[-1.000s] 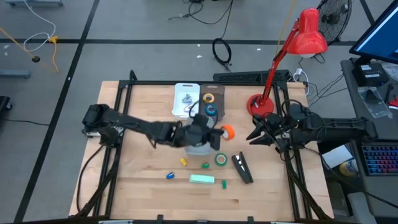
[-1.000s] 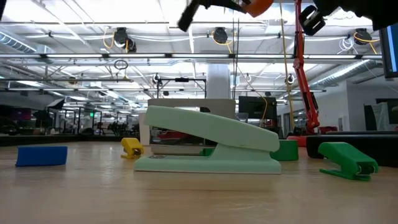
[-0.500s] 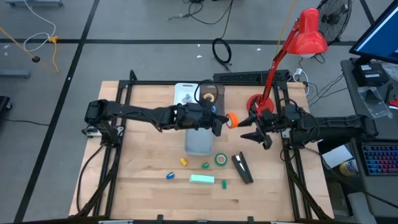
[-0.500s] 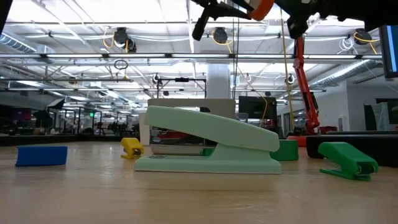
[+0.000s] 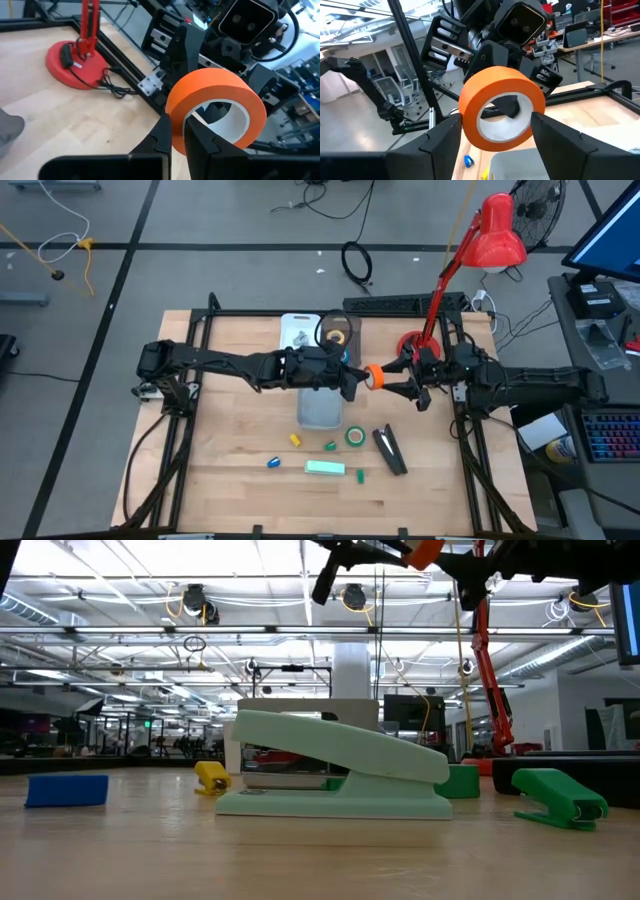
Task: Pick and place Stapler, Stapler remover, tape
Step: Put the orange tape into the black bin
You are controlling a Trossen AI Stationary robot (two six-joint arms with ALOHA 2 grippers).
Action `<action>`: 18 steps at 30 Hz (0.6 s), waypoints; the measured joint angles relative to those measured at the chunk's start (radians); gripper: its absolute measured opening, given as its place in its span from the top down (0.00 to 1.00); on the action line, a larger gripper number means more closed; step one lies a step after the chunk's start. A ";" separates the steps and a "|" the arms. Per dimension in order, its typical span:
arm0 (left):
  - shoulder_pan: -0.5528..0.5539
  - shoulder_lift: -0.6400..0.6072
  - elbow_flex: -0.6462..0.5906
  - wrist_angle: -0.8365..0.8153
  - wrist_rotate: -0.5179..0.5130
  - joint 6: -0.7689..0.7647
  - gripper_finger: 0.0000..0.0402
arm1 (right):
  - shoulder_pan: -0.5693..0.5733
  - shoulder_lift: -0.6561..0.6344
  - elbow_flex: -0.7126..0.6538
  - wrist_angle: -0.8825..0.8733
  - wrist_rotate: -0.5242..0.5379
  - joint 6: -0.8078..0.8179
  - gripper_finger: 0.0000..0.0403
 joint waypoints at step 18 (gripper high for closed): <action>0.009 -0.001 0.000 0.013 -0.013 -0.011 0.94 | -0.001 0.062 0.000 0.073 -0.055 0.043 0.49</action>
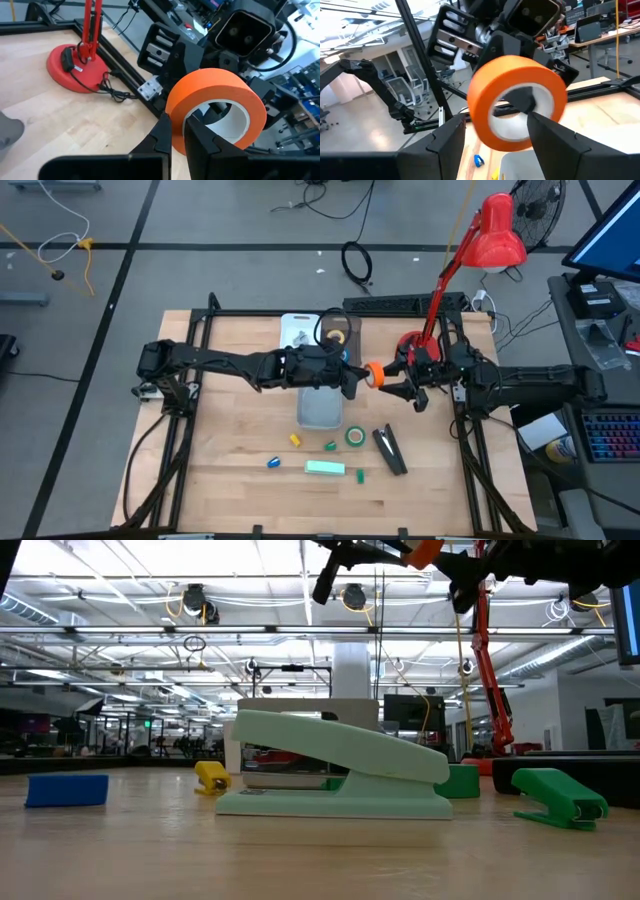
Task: Pick and place Stapler, Stapler remover, tape
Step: Put the orange tape into the black bin
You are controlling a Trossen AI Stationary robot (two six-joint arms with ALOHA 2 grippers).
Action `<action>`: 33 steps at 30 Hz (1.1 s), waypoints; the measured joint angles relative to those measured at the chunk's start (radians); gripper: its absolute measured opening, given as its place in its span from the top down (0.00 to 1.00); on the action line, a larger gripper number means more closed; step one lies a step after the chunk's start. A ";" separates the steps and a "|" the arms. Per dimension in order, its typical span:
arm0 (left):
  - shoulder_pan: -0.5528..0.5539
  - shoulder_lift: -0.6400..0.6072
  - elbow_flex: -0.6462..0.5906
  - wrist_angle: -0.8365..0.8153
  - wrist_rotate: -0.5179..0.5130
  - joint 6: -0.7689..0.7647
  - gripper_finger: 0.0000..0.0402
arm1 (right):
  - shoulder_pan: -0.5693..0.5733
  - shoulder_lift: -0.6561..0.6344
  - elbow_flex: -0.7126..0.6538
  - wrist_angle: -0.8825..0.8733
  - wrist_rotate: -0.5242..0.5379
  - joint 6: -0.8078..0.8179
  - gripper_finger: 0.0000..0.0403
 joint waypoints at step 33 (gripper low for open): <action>0.006 -0.001 0.002 -0.085 0.030 0.105 0.73 | 0.000 0.045 0.000 0.083 -0.056 0.012 0.92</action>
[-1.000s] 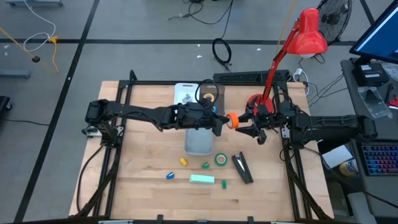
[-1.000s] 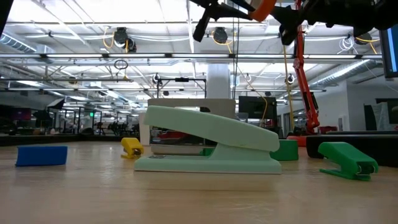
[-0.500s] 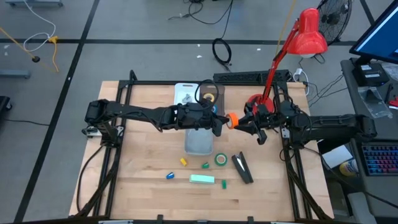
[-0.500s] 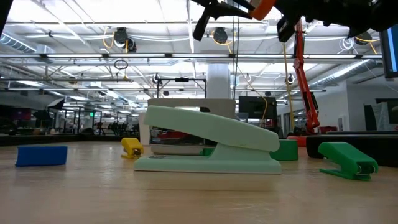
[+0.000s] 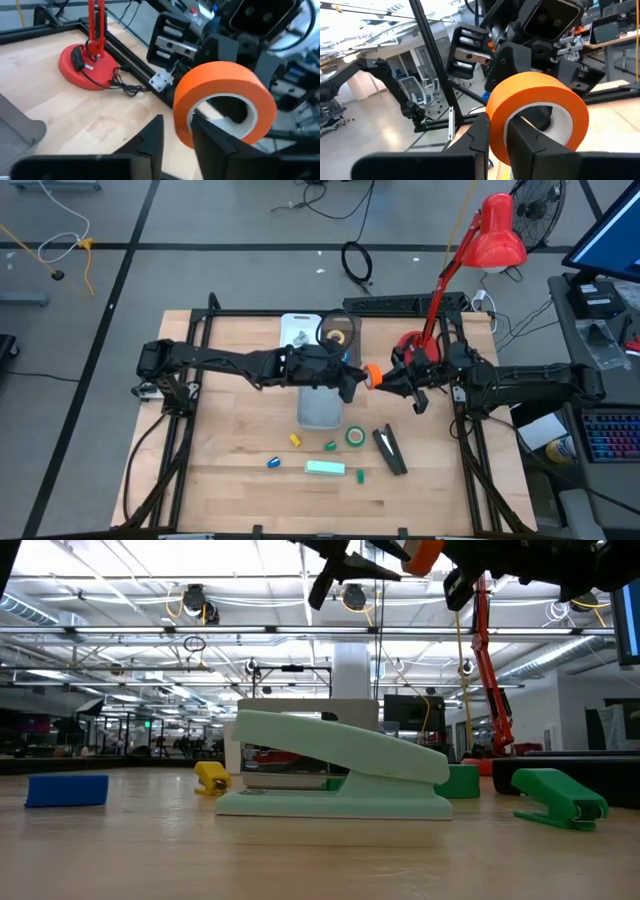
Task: Pick and place Stapler, Stapler remover, tape
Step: Put the orange tape into the black bin
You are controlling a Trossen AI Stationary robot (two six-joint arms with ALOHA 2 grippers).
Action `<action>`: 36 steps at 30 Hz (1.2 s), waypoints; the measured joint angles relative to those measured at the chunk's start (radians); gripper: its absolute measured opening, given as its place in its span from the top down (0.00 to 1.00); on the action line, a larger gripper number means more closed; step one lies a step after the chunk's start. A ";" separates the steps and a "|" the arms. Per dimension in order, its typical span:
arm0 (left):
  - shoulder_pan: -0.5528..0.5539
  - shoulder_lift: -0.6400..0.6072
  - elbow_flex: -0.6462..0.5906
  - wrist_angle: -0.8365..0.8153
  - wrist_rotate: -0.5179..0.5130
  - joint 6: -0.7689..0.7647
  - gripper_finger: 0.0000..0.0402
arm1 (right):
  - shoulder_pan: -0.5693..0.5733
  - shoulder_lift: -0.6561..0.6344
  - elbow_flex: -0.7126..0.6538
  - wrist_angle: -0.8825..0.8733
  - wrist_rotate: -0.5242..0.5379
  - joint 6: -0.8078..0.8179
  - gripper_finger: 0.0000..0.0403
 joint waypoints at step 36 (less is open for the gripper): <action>0.209 -0.441 -0.448 -0.523 -0.035 0.199 0.59 | -0.236 0.572 0.474 -0.334 0.151 -0.269 0.92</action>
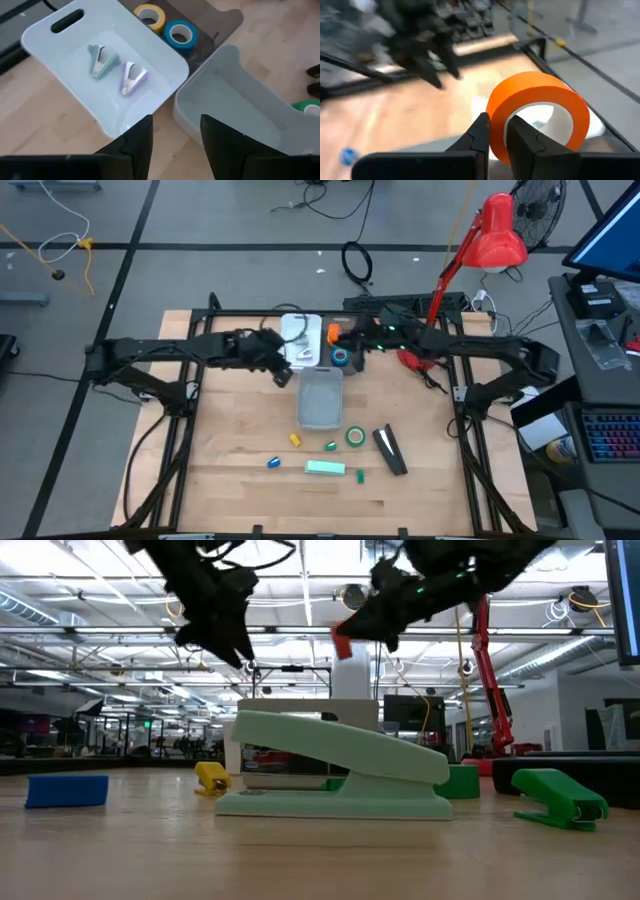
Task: Pick and place Stapler, Stapler remover, tape
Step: Put the orange tape into the black bin
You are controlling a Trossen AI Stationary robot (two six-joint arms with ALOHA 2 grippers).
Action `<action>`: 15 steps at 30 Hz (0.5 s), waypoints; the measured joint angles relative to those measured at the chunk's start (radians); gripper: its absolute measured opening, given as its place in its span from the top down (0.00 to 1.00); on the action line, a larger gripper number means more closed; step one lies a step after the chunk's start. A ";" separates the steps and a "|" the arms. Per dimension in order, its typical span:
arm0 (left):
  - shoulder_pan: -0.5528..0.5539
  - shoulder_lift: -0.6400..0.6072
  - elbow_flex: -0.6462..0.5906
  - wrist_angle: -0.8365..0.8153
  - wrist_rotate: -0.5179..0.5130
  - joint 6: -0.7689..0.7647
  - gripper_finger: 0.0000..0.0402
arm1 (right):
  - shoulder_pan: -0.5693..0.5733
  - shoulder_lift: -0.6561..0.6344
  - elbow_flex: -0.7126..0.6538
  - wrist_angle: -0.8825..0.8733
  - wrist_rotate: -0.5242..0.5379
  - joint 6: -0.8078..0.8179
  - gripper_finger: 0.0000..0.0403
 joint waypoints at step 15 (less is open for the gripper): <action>0.097 -0.127 -0.172 0.118 0.093 0.079 0.59 | -0.102 0.245 0.126 -0.151 0.053 0.036 0.92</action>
